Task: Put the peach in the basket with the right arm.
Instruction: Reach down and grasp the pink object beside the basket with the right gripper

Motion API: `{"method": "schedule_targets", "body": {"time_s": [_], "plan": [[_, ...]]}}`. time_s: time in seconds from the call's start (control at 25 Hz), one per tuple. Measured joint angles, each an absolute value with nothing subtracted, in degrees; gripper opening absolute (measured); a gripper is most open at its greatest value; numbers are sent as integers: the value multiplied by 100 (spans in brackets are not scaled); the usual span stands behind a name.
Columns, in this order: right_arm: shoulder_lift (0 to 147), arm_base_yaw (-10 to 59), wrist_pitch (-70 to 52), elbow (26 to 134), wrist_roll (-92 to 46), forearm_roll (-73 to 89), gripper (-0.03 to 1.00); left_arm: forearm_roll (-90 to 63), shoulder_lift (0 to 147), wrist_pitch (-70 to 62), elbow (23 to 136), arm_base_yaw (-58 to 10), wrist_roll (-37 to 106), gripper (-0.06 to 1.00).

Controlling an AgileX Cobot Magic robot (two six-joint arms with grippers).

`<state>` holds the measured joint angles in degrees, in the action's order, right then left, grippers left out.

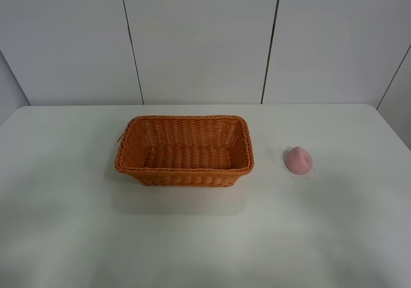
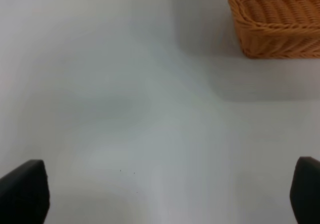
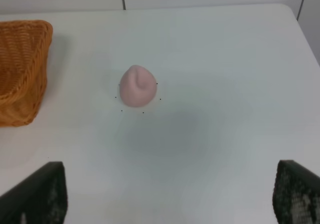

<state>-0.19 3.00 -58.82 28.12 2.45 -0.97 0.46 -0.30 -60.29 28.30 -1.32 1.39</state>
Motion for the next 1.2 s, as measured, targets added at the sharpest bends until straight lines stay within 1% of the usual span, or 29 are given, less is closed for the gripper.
{"method": "schedule_targets", "body": {"time_s": [0.44,0.6,0.68,0.84,1.2], "plan": [[-19,300,-5882,2812,245,-97,63,46,-30,-6029,2830,-132,139,99],[318,300,-5882,2837,245,-97,63,46,-30,-6029,2830,-132,139,99],[724,300,-5876,2922,245,-97,63,46,-30,-6029,2830,-132,139,99],[1991,300,-5864,3302,245,-97,63,46,-30,-6029,2830,-132,139,99],[5514,300,-5557,4626,245,-95,63,46,-30,-6029,2830,-132,139,99]]}}
